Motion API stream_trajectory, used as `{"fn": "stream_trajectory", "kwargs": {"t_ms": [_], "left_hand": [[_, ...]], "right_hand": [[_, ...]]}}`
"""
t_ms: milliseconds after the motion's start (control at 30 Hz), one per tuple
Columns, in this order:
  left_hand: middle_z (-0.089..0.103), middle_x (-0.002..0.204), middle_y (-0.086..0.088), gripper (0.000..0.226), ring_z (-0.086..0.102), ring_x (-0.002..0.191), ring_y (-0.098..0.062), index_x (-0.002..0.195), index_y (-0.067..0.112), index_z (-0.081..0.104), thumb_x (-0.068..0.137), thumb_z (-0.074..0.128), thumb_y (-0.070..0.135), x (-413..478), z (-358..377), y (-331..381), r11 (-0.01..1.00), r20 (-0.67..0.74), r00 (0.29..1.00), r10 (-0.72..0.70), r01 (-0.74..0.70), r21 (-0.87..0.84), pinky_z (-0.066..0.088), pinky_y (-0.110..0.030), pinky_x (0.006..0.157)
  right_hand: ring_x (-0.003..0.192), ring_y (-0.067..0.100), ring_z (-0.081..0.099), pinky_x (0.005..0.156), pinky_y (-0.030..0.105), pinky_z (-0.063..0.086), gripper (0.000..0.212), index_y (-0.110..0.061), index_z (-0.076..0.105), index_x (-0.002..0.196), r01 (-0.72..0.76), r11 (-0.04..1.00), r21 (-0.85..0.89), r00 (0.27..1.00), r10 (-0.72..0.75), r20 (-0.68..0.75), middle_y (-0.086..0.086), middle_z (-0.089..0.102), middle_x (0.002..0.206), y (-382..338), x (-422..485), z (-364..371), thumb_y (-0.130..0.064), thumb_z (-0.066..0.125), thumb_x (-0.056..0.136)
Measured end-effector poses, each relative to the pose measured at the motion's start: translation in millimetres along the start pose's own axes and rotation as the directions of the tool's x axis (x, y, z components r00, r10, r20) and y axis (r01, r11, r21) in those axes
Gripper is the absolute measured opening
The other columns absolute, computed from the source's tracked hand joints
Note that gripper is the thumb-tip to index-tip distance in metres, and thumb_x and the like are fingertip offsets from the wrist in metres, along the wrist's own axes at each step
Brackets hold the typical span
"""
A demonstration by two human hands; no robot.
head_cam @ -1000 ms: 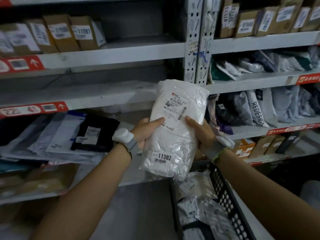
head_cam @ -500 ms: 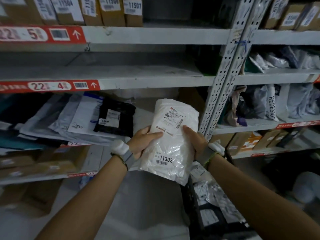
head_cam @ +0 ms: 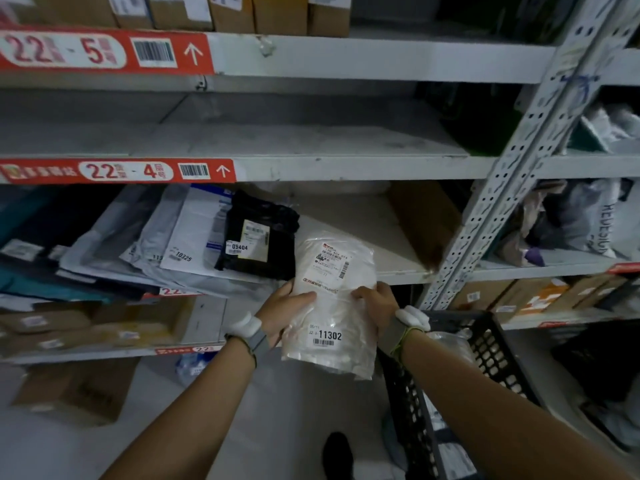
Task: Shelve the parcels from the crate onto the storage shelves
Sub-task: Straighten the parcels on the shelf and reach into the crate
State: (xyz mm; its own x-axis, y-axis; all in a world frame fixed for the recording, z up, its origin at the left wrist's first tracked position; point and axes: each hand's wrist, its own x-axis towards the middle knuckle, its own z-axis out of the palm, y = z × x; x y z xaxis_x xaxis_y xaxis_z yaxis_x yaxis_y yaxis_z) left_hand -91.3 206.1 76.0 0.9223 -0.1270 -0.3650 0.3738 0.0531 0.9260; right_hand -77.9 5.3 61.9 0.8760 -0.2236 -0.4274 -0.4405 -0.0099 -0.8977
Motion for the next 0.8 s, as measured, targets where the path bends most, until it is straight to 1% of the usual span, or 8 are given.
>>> {"fn": "stream_trajectory", "kwargs": {"t_ms": [100, 233, 333, 400, 500, 667, 733, 800], "left_hand": [[0.072, 0.115, -0.007, 0.024, 0.068, 0.104, -0.025, 0.11, 0.021, 0.067, 0.09, 0.066, 0.008, 34.5, -9.0, 13.8, 0.999, -0.047, 0.999, 0.024, -0.023, 0.028, 0.053, -0.042, 0.097], [0.073, 0.114, -0.001, 0.03, 0.069, 0.106, -0.023, 0.111, 0.031, 0.069, 0.087, 0.069, 0.014, 85.9, -20.1, 32.7, 0.999, -0.078, 0.997, 0.026, -0.024, 0.025, 0.053, -0.044, 0.097], [0.073, 0.114, 0.002, 0.029, 0.068, 0.107, -0.022, 0.108, 0.036, 0.069, 0.089, 0.066, 0.015, 129.9, -27.6, 44.9, 0.999, -0.099, 0.994, 0.037, -0.034, 0.038, 0.051, -0.044, 0.099], [0.071, 0.118, 0.004, 0.034, 0.067, 0.108, -0.018, 0.114, 0.039, 0.067, 0.091, 0.063, 0.015, 157.6, -33.5, 48.3, 0.997, -0.1, 0.994, 0.048, -0.042, 0.06, 0.051, -0.041, 0.099], [0.064, 0.125, 0.005, 0.053, 0.061, 0.113, -0.015, 0.141, 0.031, 0.051, 0.09, 0.067, 0.028, 190.9, -48.1, 46.0, 0.97, -0.172, 0.984, 0.049, -0.006, 0.245, 0.047, -0.04, 0.105], [0.05, 0.144, -0.009, 0.063, 0.042, 0.136, -0.036, 0.135, 0.029, 0.053, 0.08, 0.056, 0.059, 198.5, -92.6, 27.1, 0.526, -0.471, 0.791, 0.389, 0.229, 0.819, 0.034, -0.05, 0.111], [0.032, 0.157, -0.01, 0.075, 0.023, 0.146, -0.036, 0.147, 0.03, 0.041, 0.079, 0.064, 0.052, 187.1, -110.5, 27.3, 0.553, -0.611, 0.718, 0.334, 0.375, 0.744, 0.021, -0.053, 0.114], [0.037, 0.153, -0.013, 0.077, 0.034, 0.139, -0.035, 0.15, 0.027, 0.036, 0.083, 0.072, 0.037, 177.7, -133.3, 25.5, 0.691, -0.651, 0.717, 0.252, 0.337, 0.639, 0.033, -0.047, 0.109]], "right_hand": [[0.101, 0.032, 0.062, 0.092, 0.049, 0.054, 0.056, -0.023, 0.045, 0.133, 0.056, 0.997, 0.055, 0.997, -0.058, 0.041, 0.008, 0.06, 0.119, -17.1, 27.9, 15.0, -0.023, 0.069, 0.082], [0.097, 0.033, 0.065, 0.086, 0.057, 0.056, 0.035, -0.034, 0.049, 0.106, 0.148, 0.986, 0.071, 0.981, -0.156, 0.116, 0.006, 0.063, 0.11, -38.2, 72.7, 34.1, -0.031, 0.066, 0.076], [0.109, 0.035, 0.062, 0.092, 0.056, 0.053, 0.052, -0.031, 0.044, 0.132, 0.201, 0.973, 0.111, 0.955, -0.22, 0.201, 0.012, 0.06, 0.119, -44.0, 116.7, 47.5, -0.025, 0.066, 0.085], [0.126, 0.036, 0.052, 0.104, 0.052, 0.045, 0.068, -0.029, 0.026, 0.152, 0.22, 0.973, -0.062, 0.955, -0.202, 0.217, 0.013, 0.05, 0.139, -47.3, 152.2, 50.9, -0.025, 0.062, 0.094], [0.147, 0.031, 0.023, 0.119, 0.046, 0.025, 0.103, -0.021, 0.012, 0.158, 0.239, 0.835, -0.496, 0.956, -0.113, 0.271, 0.012, 0.018, 0.161, -44.9, 199.7, 57.1, -0.076, 0.049, 0.079], [0.148, 0.028, 0.024, 0.12, 0.042, 0.023, 0.059, -0.025, 0.01, 0.158, 0.262, 0.806, -0.531, 0.963, -0.18, 0.202, 0.006, 0.021, 0.162, -27.7, 220.3, 94.5, -0.037, 0.03, 0.105], [0.15, 0.025, 0.018, 0.123, 0.043, 0.016, 0.062, -0.029, 0.0, 0.158, 0.292, 0.783, -0.549, 0.951, -0.176, 0.254, 0.001, 0.016, 0.164, -27.2, 232.9, 101.1, -0.045, 0.024, 0.104], [0.151, 0.019, 0.015, 0.123, 0.039, 0.007, 0.059, -0.029, -0.004, 0.158, 0.286, 0.757, -0.587, 0.941, -0.107, 0.32, -0.004, 0.014, 0.164, -29.7, 239.7, 108.1, -0.045, 0.02, 0.106]]}}
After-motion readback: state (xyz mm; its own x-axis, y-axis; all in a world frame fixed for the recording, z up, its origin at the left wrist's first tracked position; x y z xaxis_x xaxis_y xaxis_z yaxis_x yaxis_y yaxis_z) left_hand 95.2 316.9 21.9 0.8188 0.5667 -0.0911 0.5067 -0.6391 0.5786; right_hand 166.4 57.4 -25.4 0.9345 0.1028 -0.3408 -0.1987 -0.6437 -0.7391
